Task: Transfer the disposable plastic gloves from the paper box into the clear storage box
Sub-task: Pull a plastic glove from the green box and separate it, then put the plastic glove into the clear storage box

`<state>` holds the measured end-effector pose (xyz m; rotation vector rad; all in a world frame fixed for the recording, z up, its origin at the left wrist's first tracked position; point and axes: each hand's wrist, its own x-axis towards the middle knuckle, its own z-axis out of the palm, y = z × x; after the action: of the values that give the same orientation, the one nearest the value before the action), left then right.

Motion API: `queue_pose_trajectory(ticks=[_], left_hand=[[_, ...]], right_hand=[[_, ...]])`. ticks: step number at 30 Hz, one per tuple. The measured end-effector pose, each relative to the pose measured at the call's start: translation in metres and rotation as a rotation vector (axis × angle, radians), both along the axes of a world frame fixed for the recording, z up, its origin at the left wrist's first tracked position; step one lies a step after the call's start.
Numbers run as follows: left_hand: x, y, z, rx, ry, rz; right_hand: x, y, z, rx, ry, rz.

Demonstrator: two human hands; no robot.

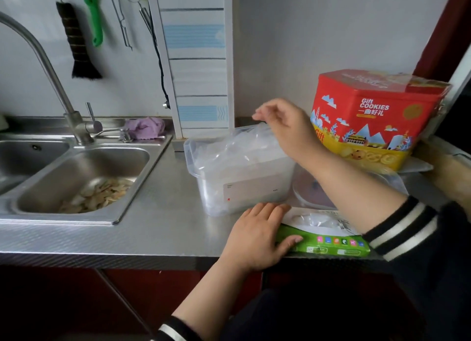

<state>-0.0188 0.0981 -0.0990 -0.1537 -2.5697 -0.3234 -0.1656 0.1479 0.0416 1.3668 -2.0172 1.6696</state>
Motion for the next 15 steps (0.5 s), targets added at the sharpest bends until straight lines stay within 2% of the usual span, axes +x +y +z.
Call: queue_pose_trajectory(ticks=[2, 4, 7, 9, 10, 15], left_hand=[[0.000, -0.003, 0.002, 0.052, -0.056, 0.007], [0.000, -0.003, 0.002, 0.119, -0.096, 0.006], [-0.001, -0.003, 0.003, 0.169, -0.103, -0.007], [-0.001, -0.002, 0.003, 0.169, -0.102, -0.002], [-0.001, -0.002, 0.002, 0.167, -0.101, 0.005], [0.001, 0.002, 0.003, 0.133, -0.120, 0.039]], right_hand=[[0.018, 0.027, -0.004, -0.129, -0.047, -0.008], [0.031, 0.055, -0.018, -0.028, -0.126, 0.001], [0.037, 0.090, -0.055, 0.505, -0.214, -0.028], [0.041, 0.108, -0.076, 0.768, -0.171, -0.091], [0.044, 0.115, -0.084, 0.808, -0.152, -0.125], [0.045, 0.125, -0.102, 0.617, -0.195, -0.231]])
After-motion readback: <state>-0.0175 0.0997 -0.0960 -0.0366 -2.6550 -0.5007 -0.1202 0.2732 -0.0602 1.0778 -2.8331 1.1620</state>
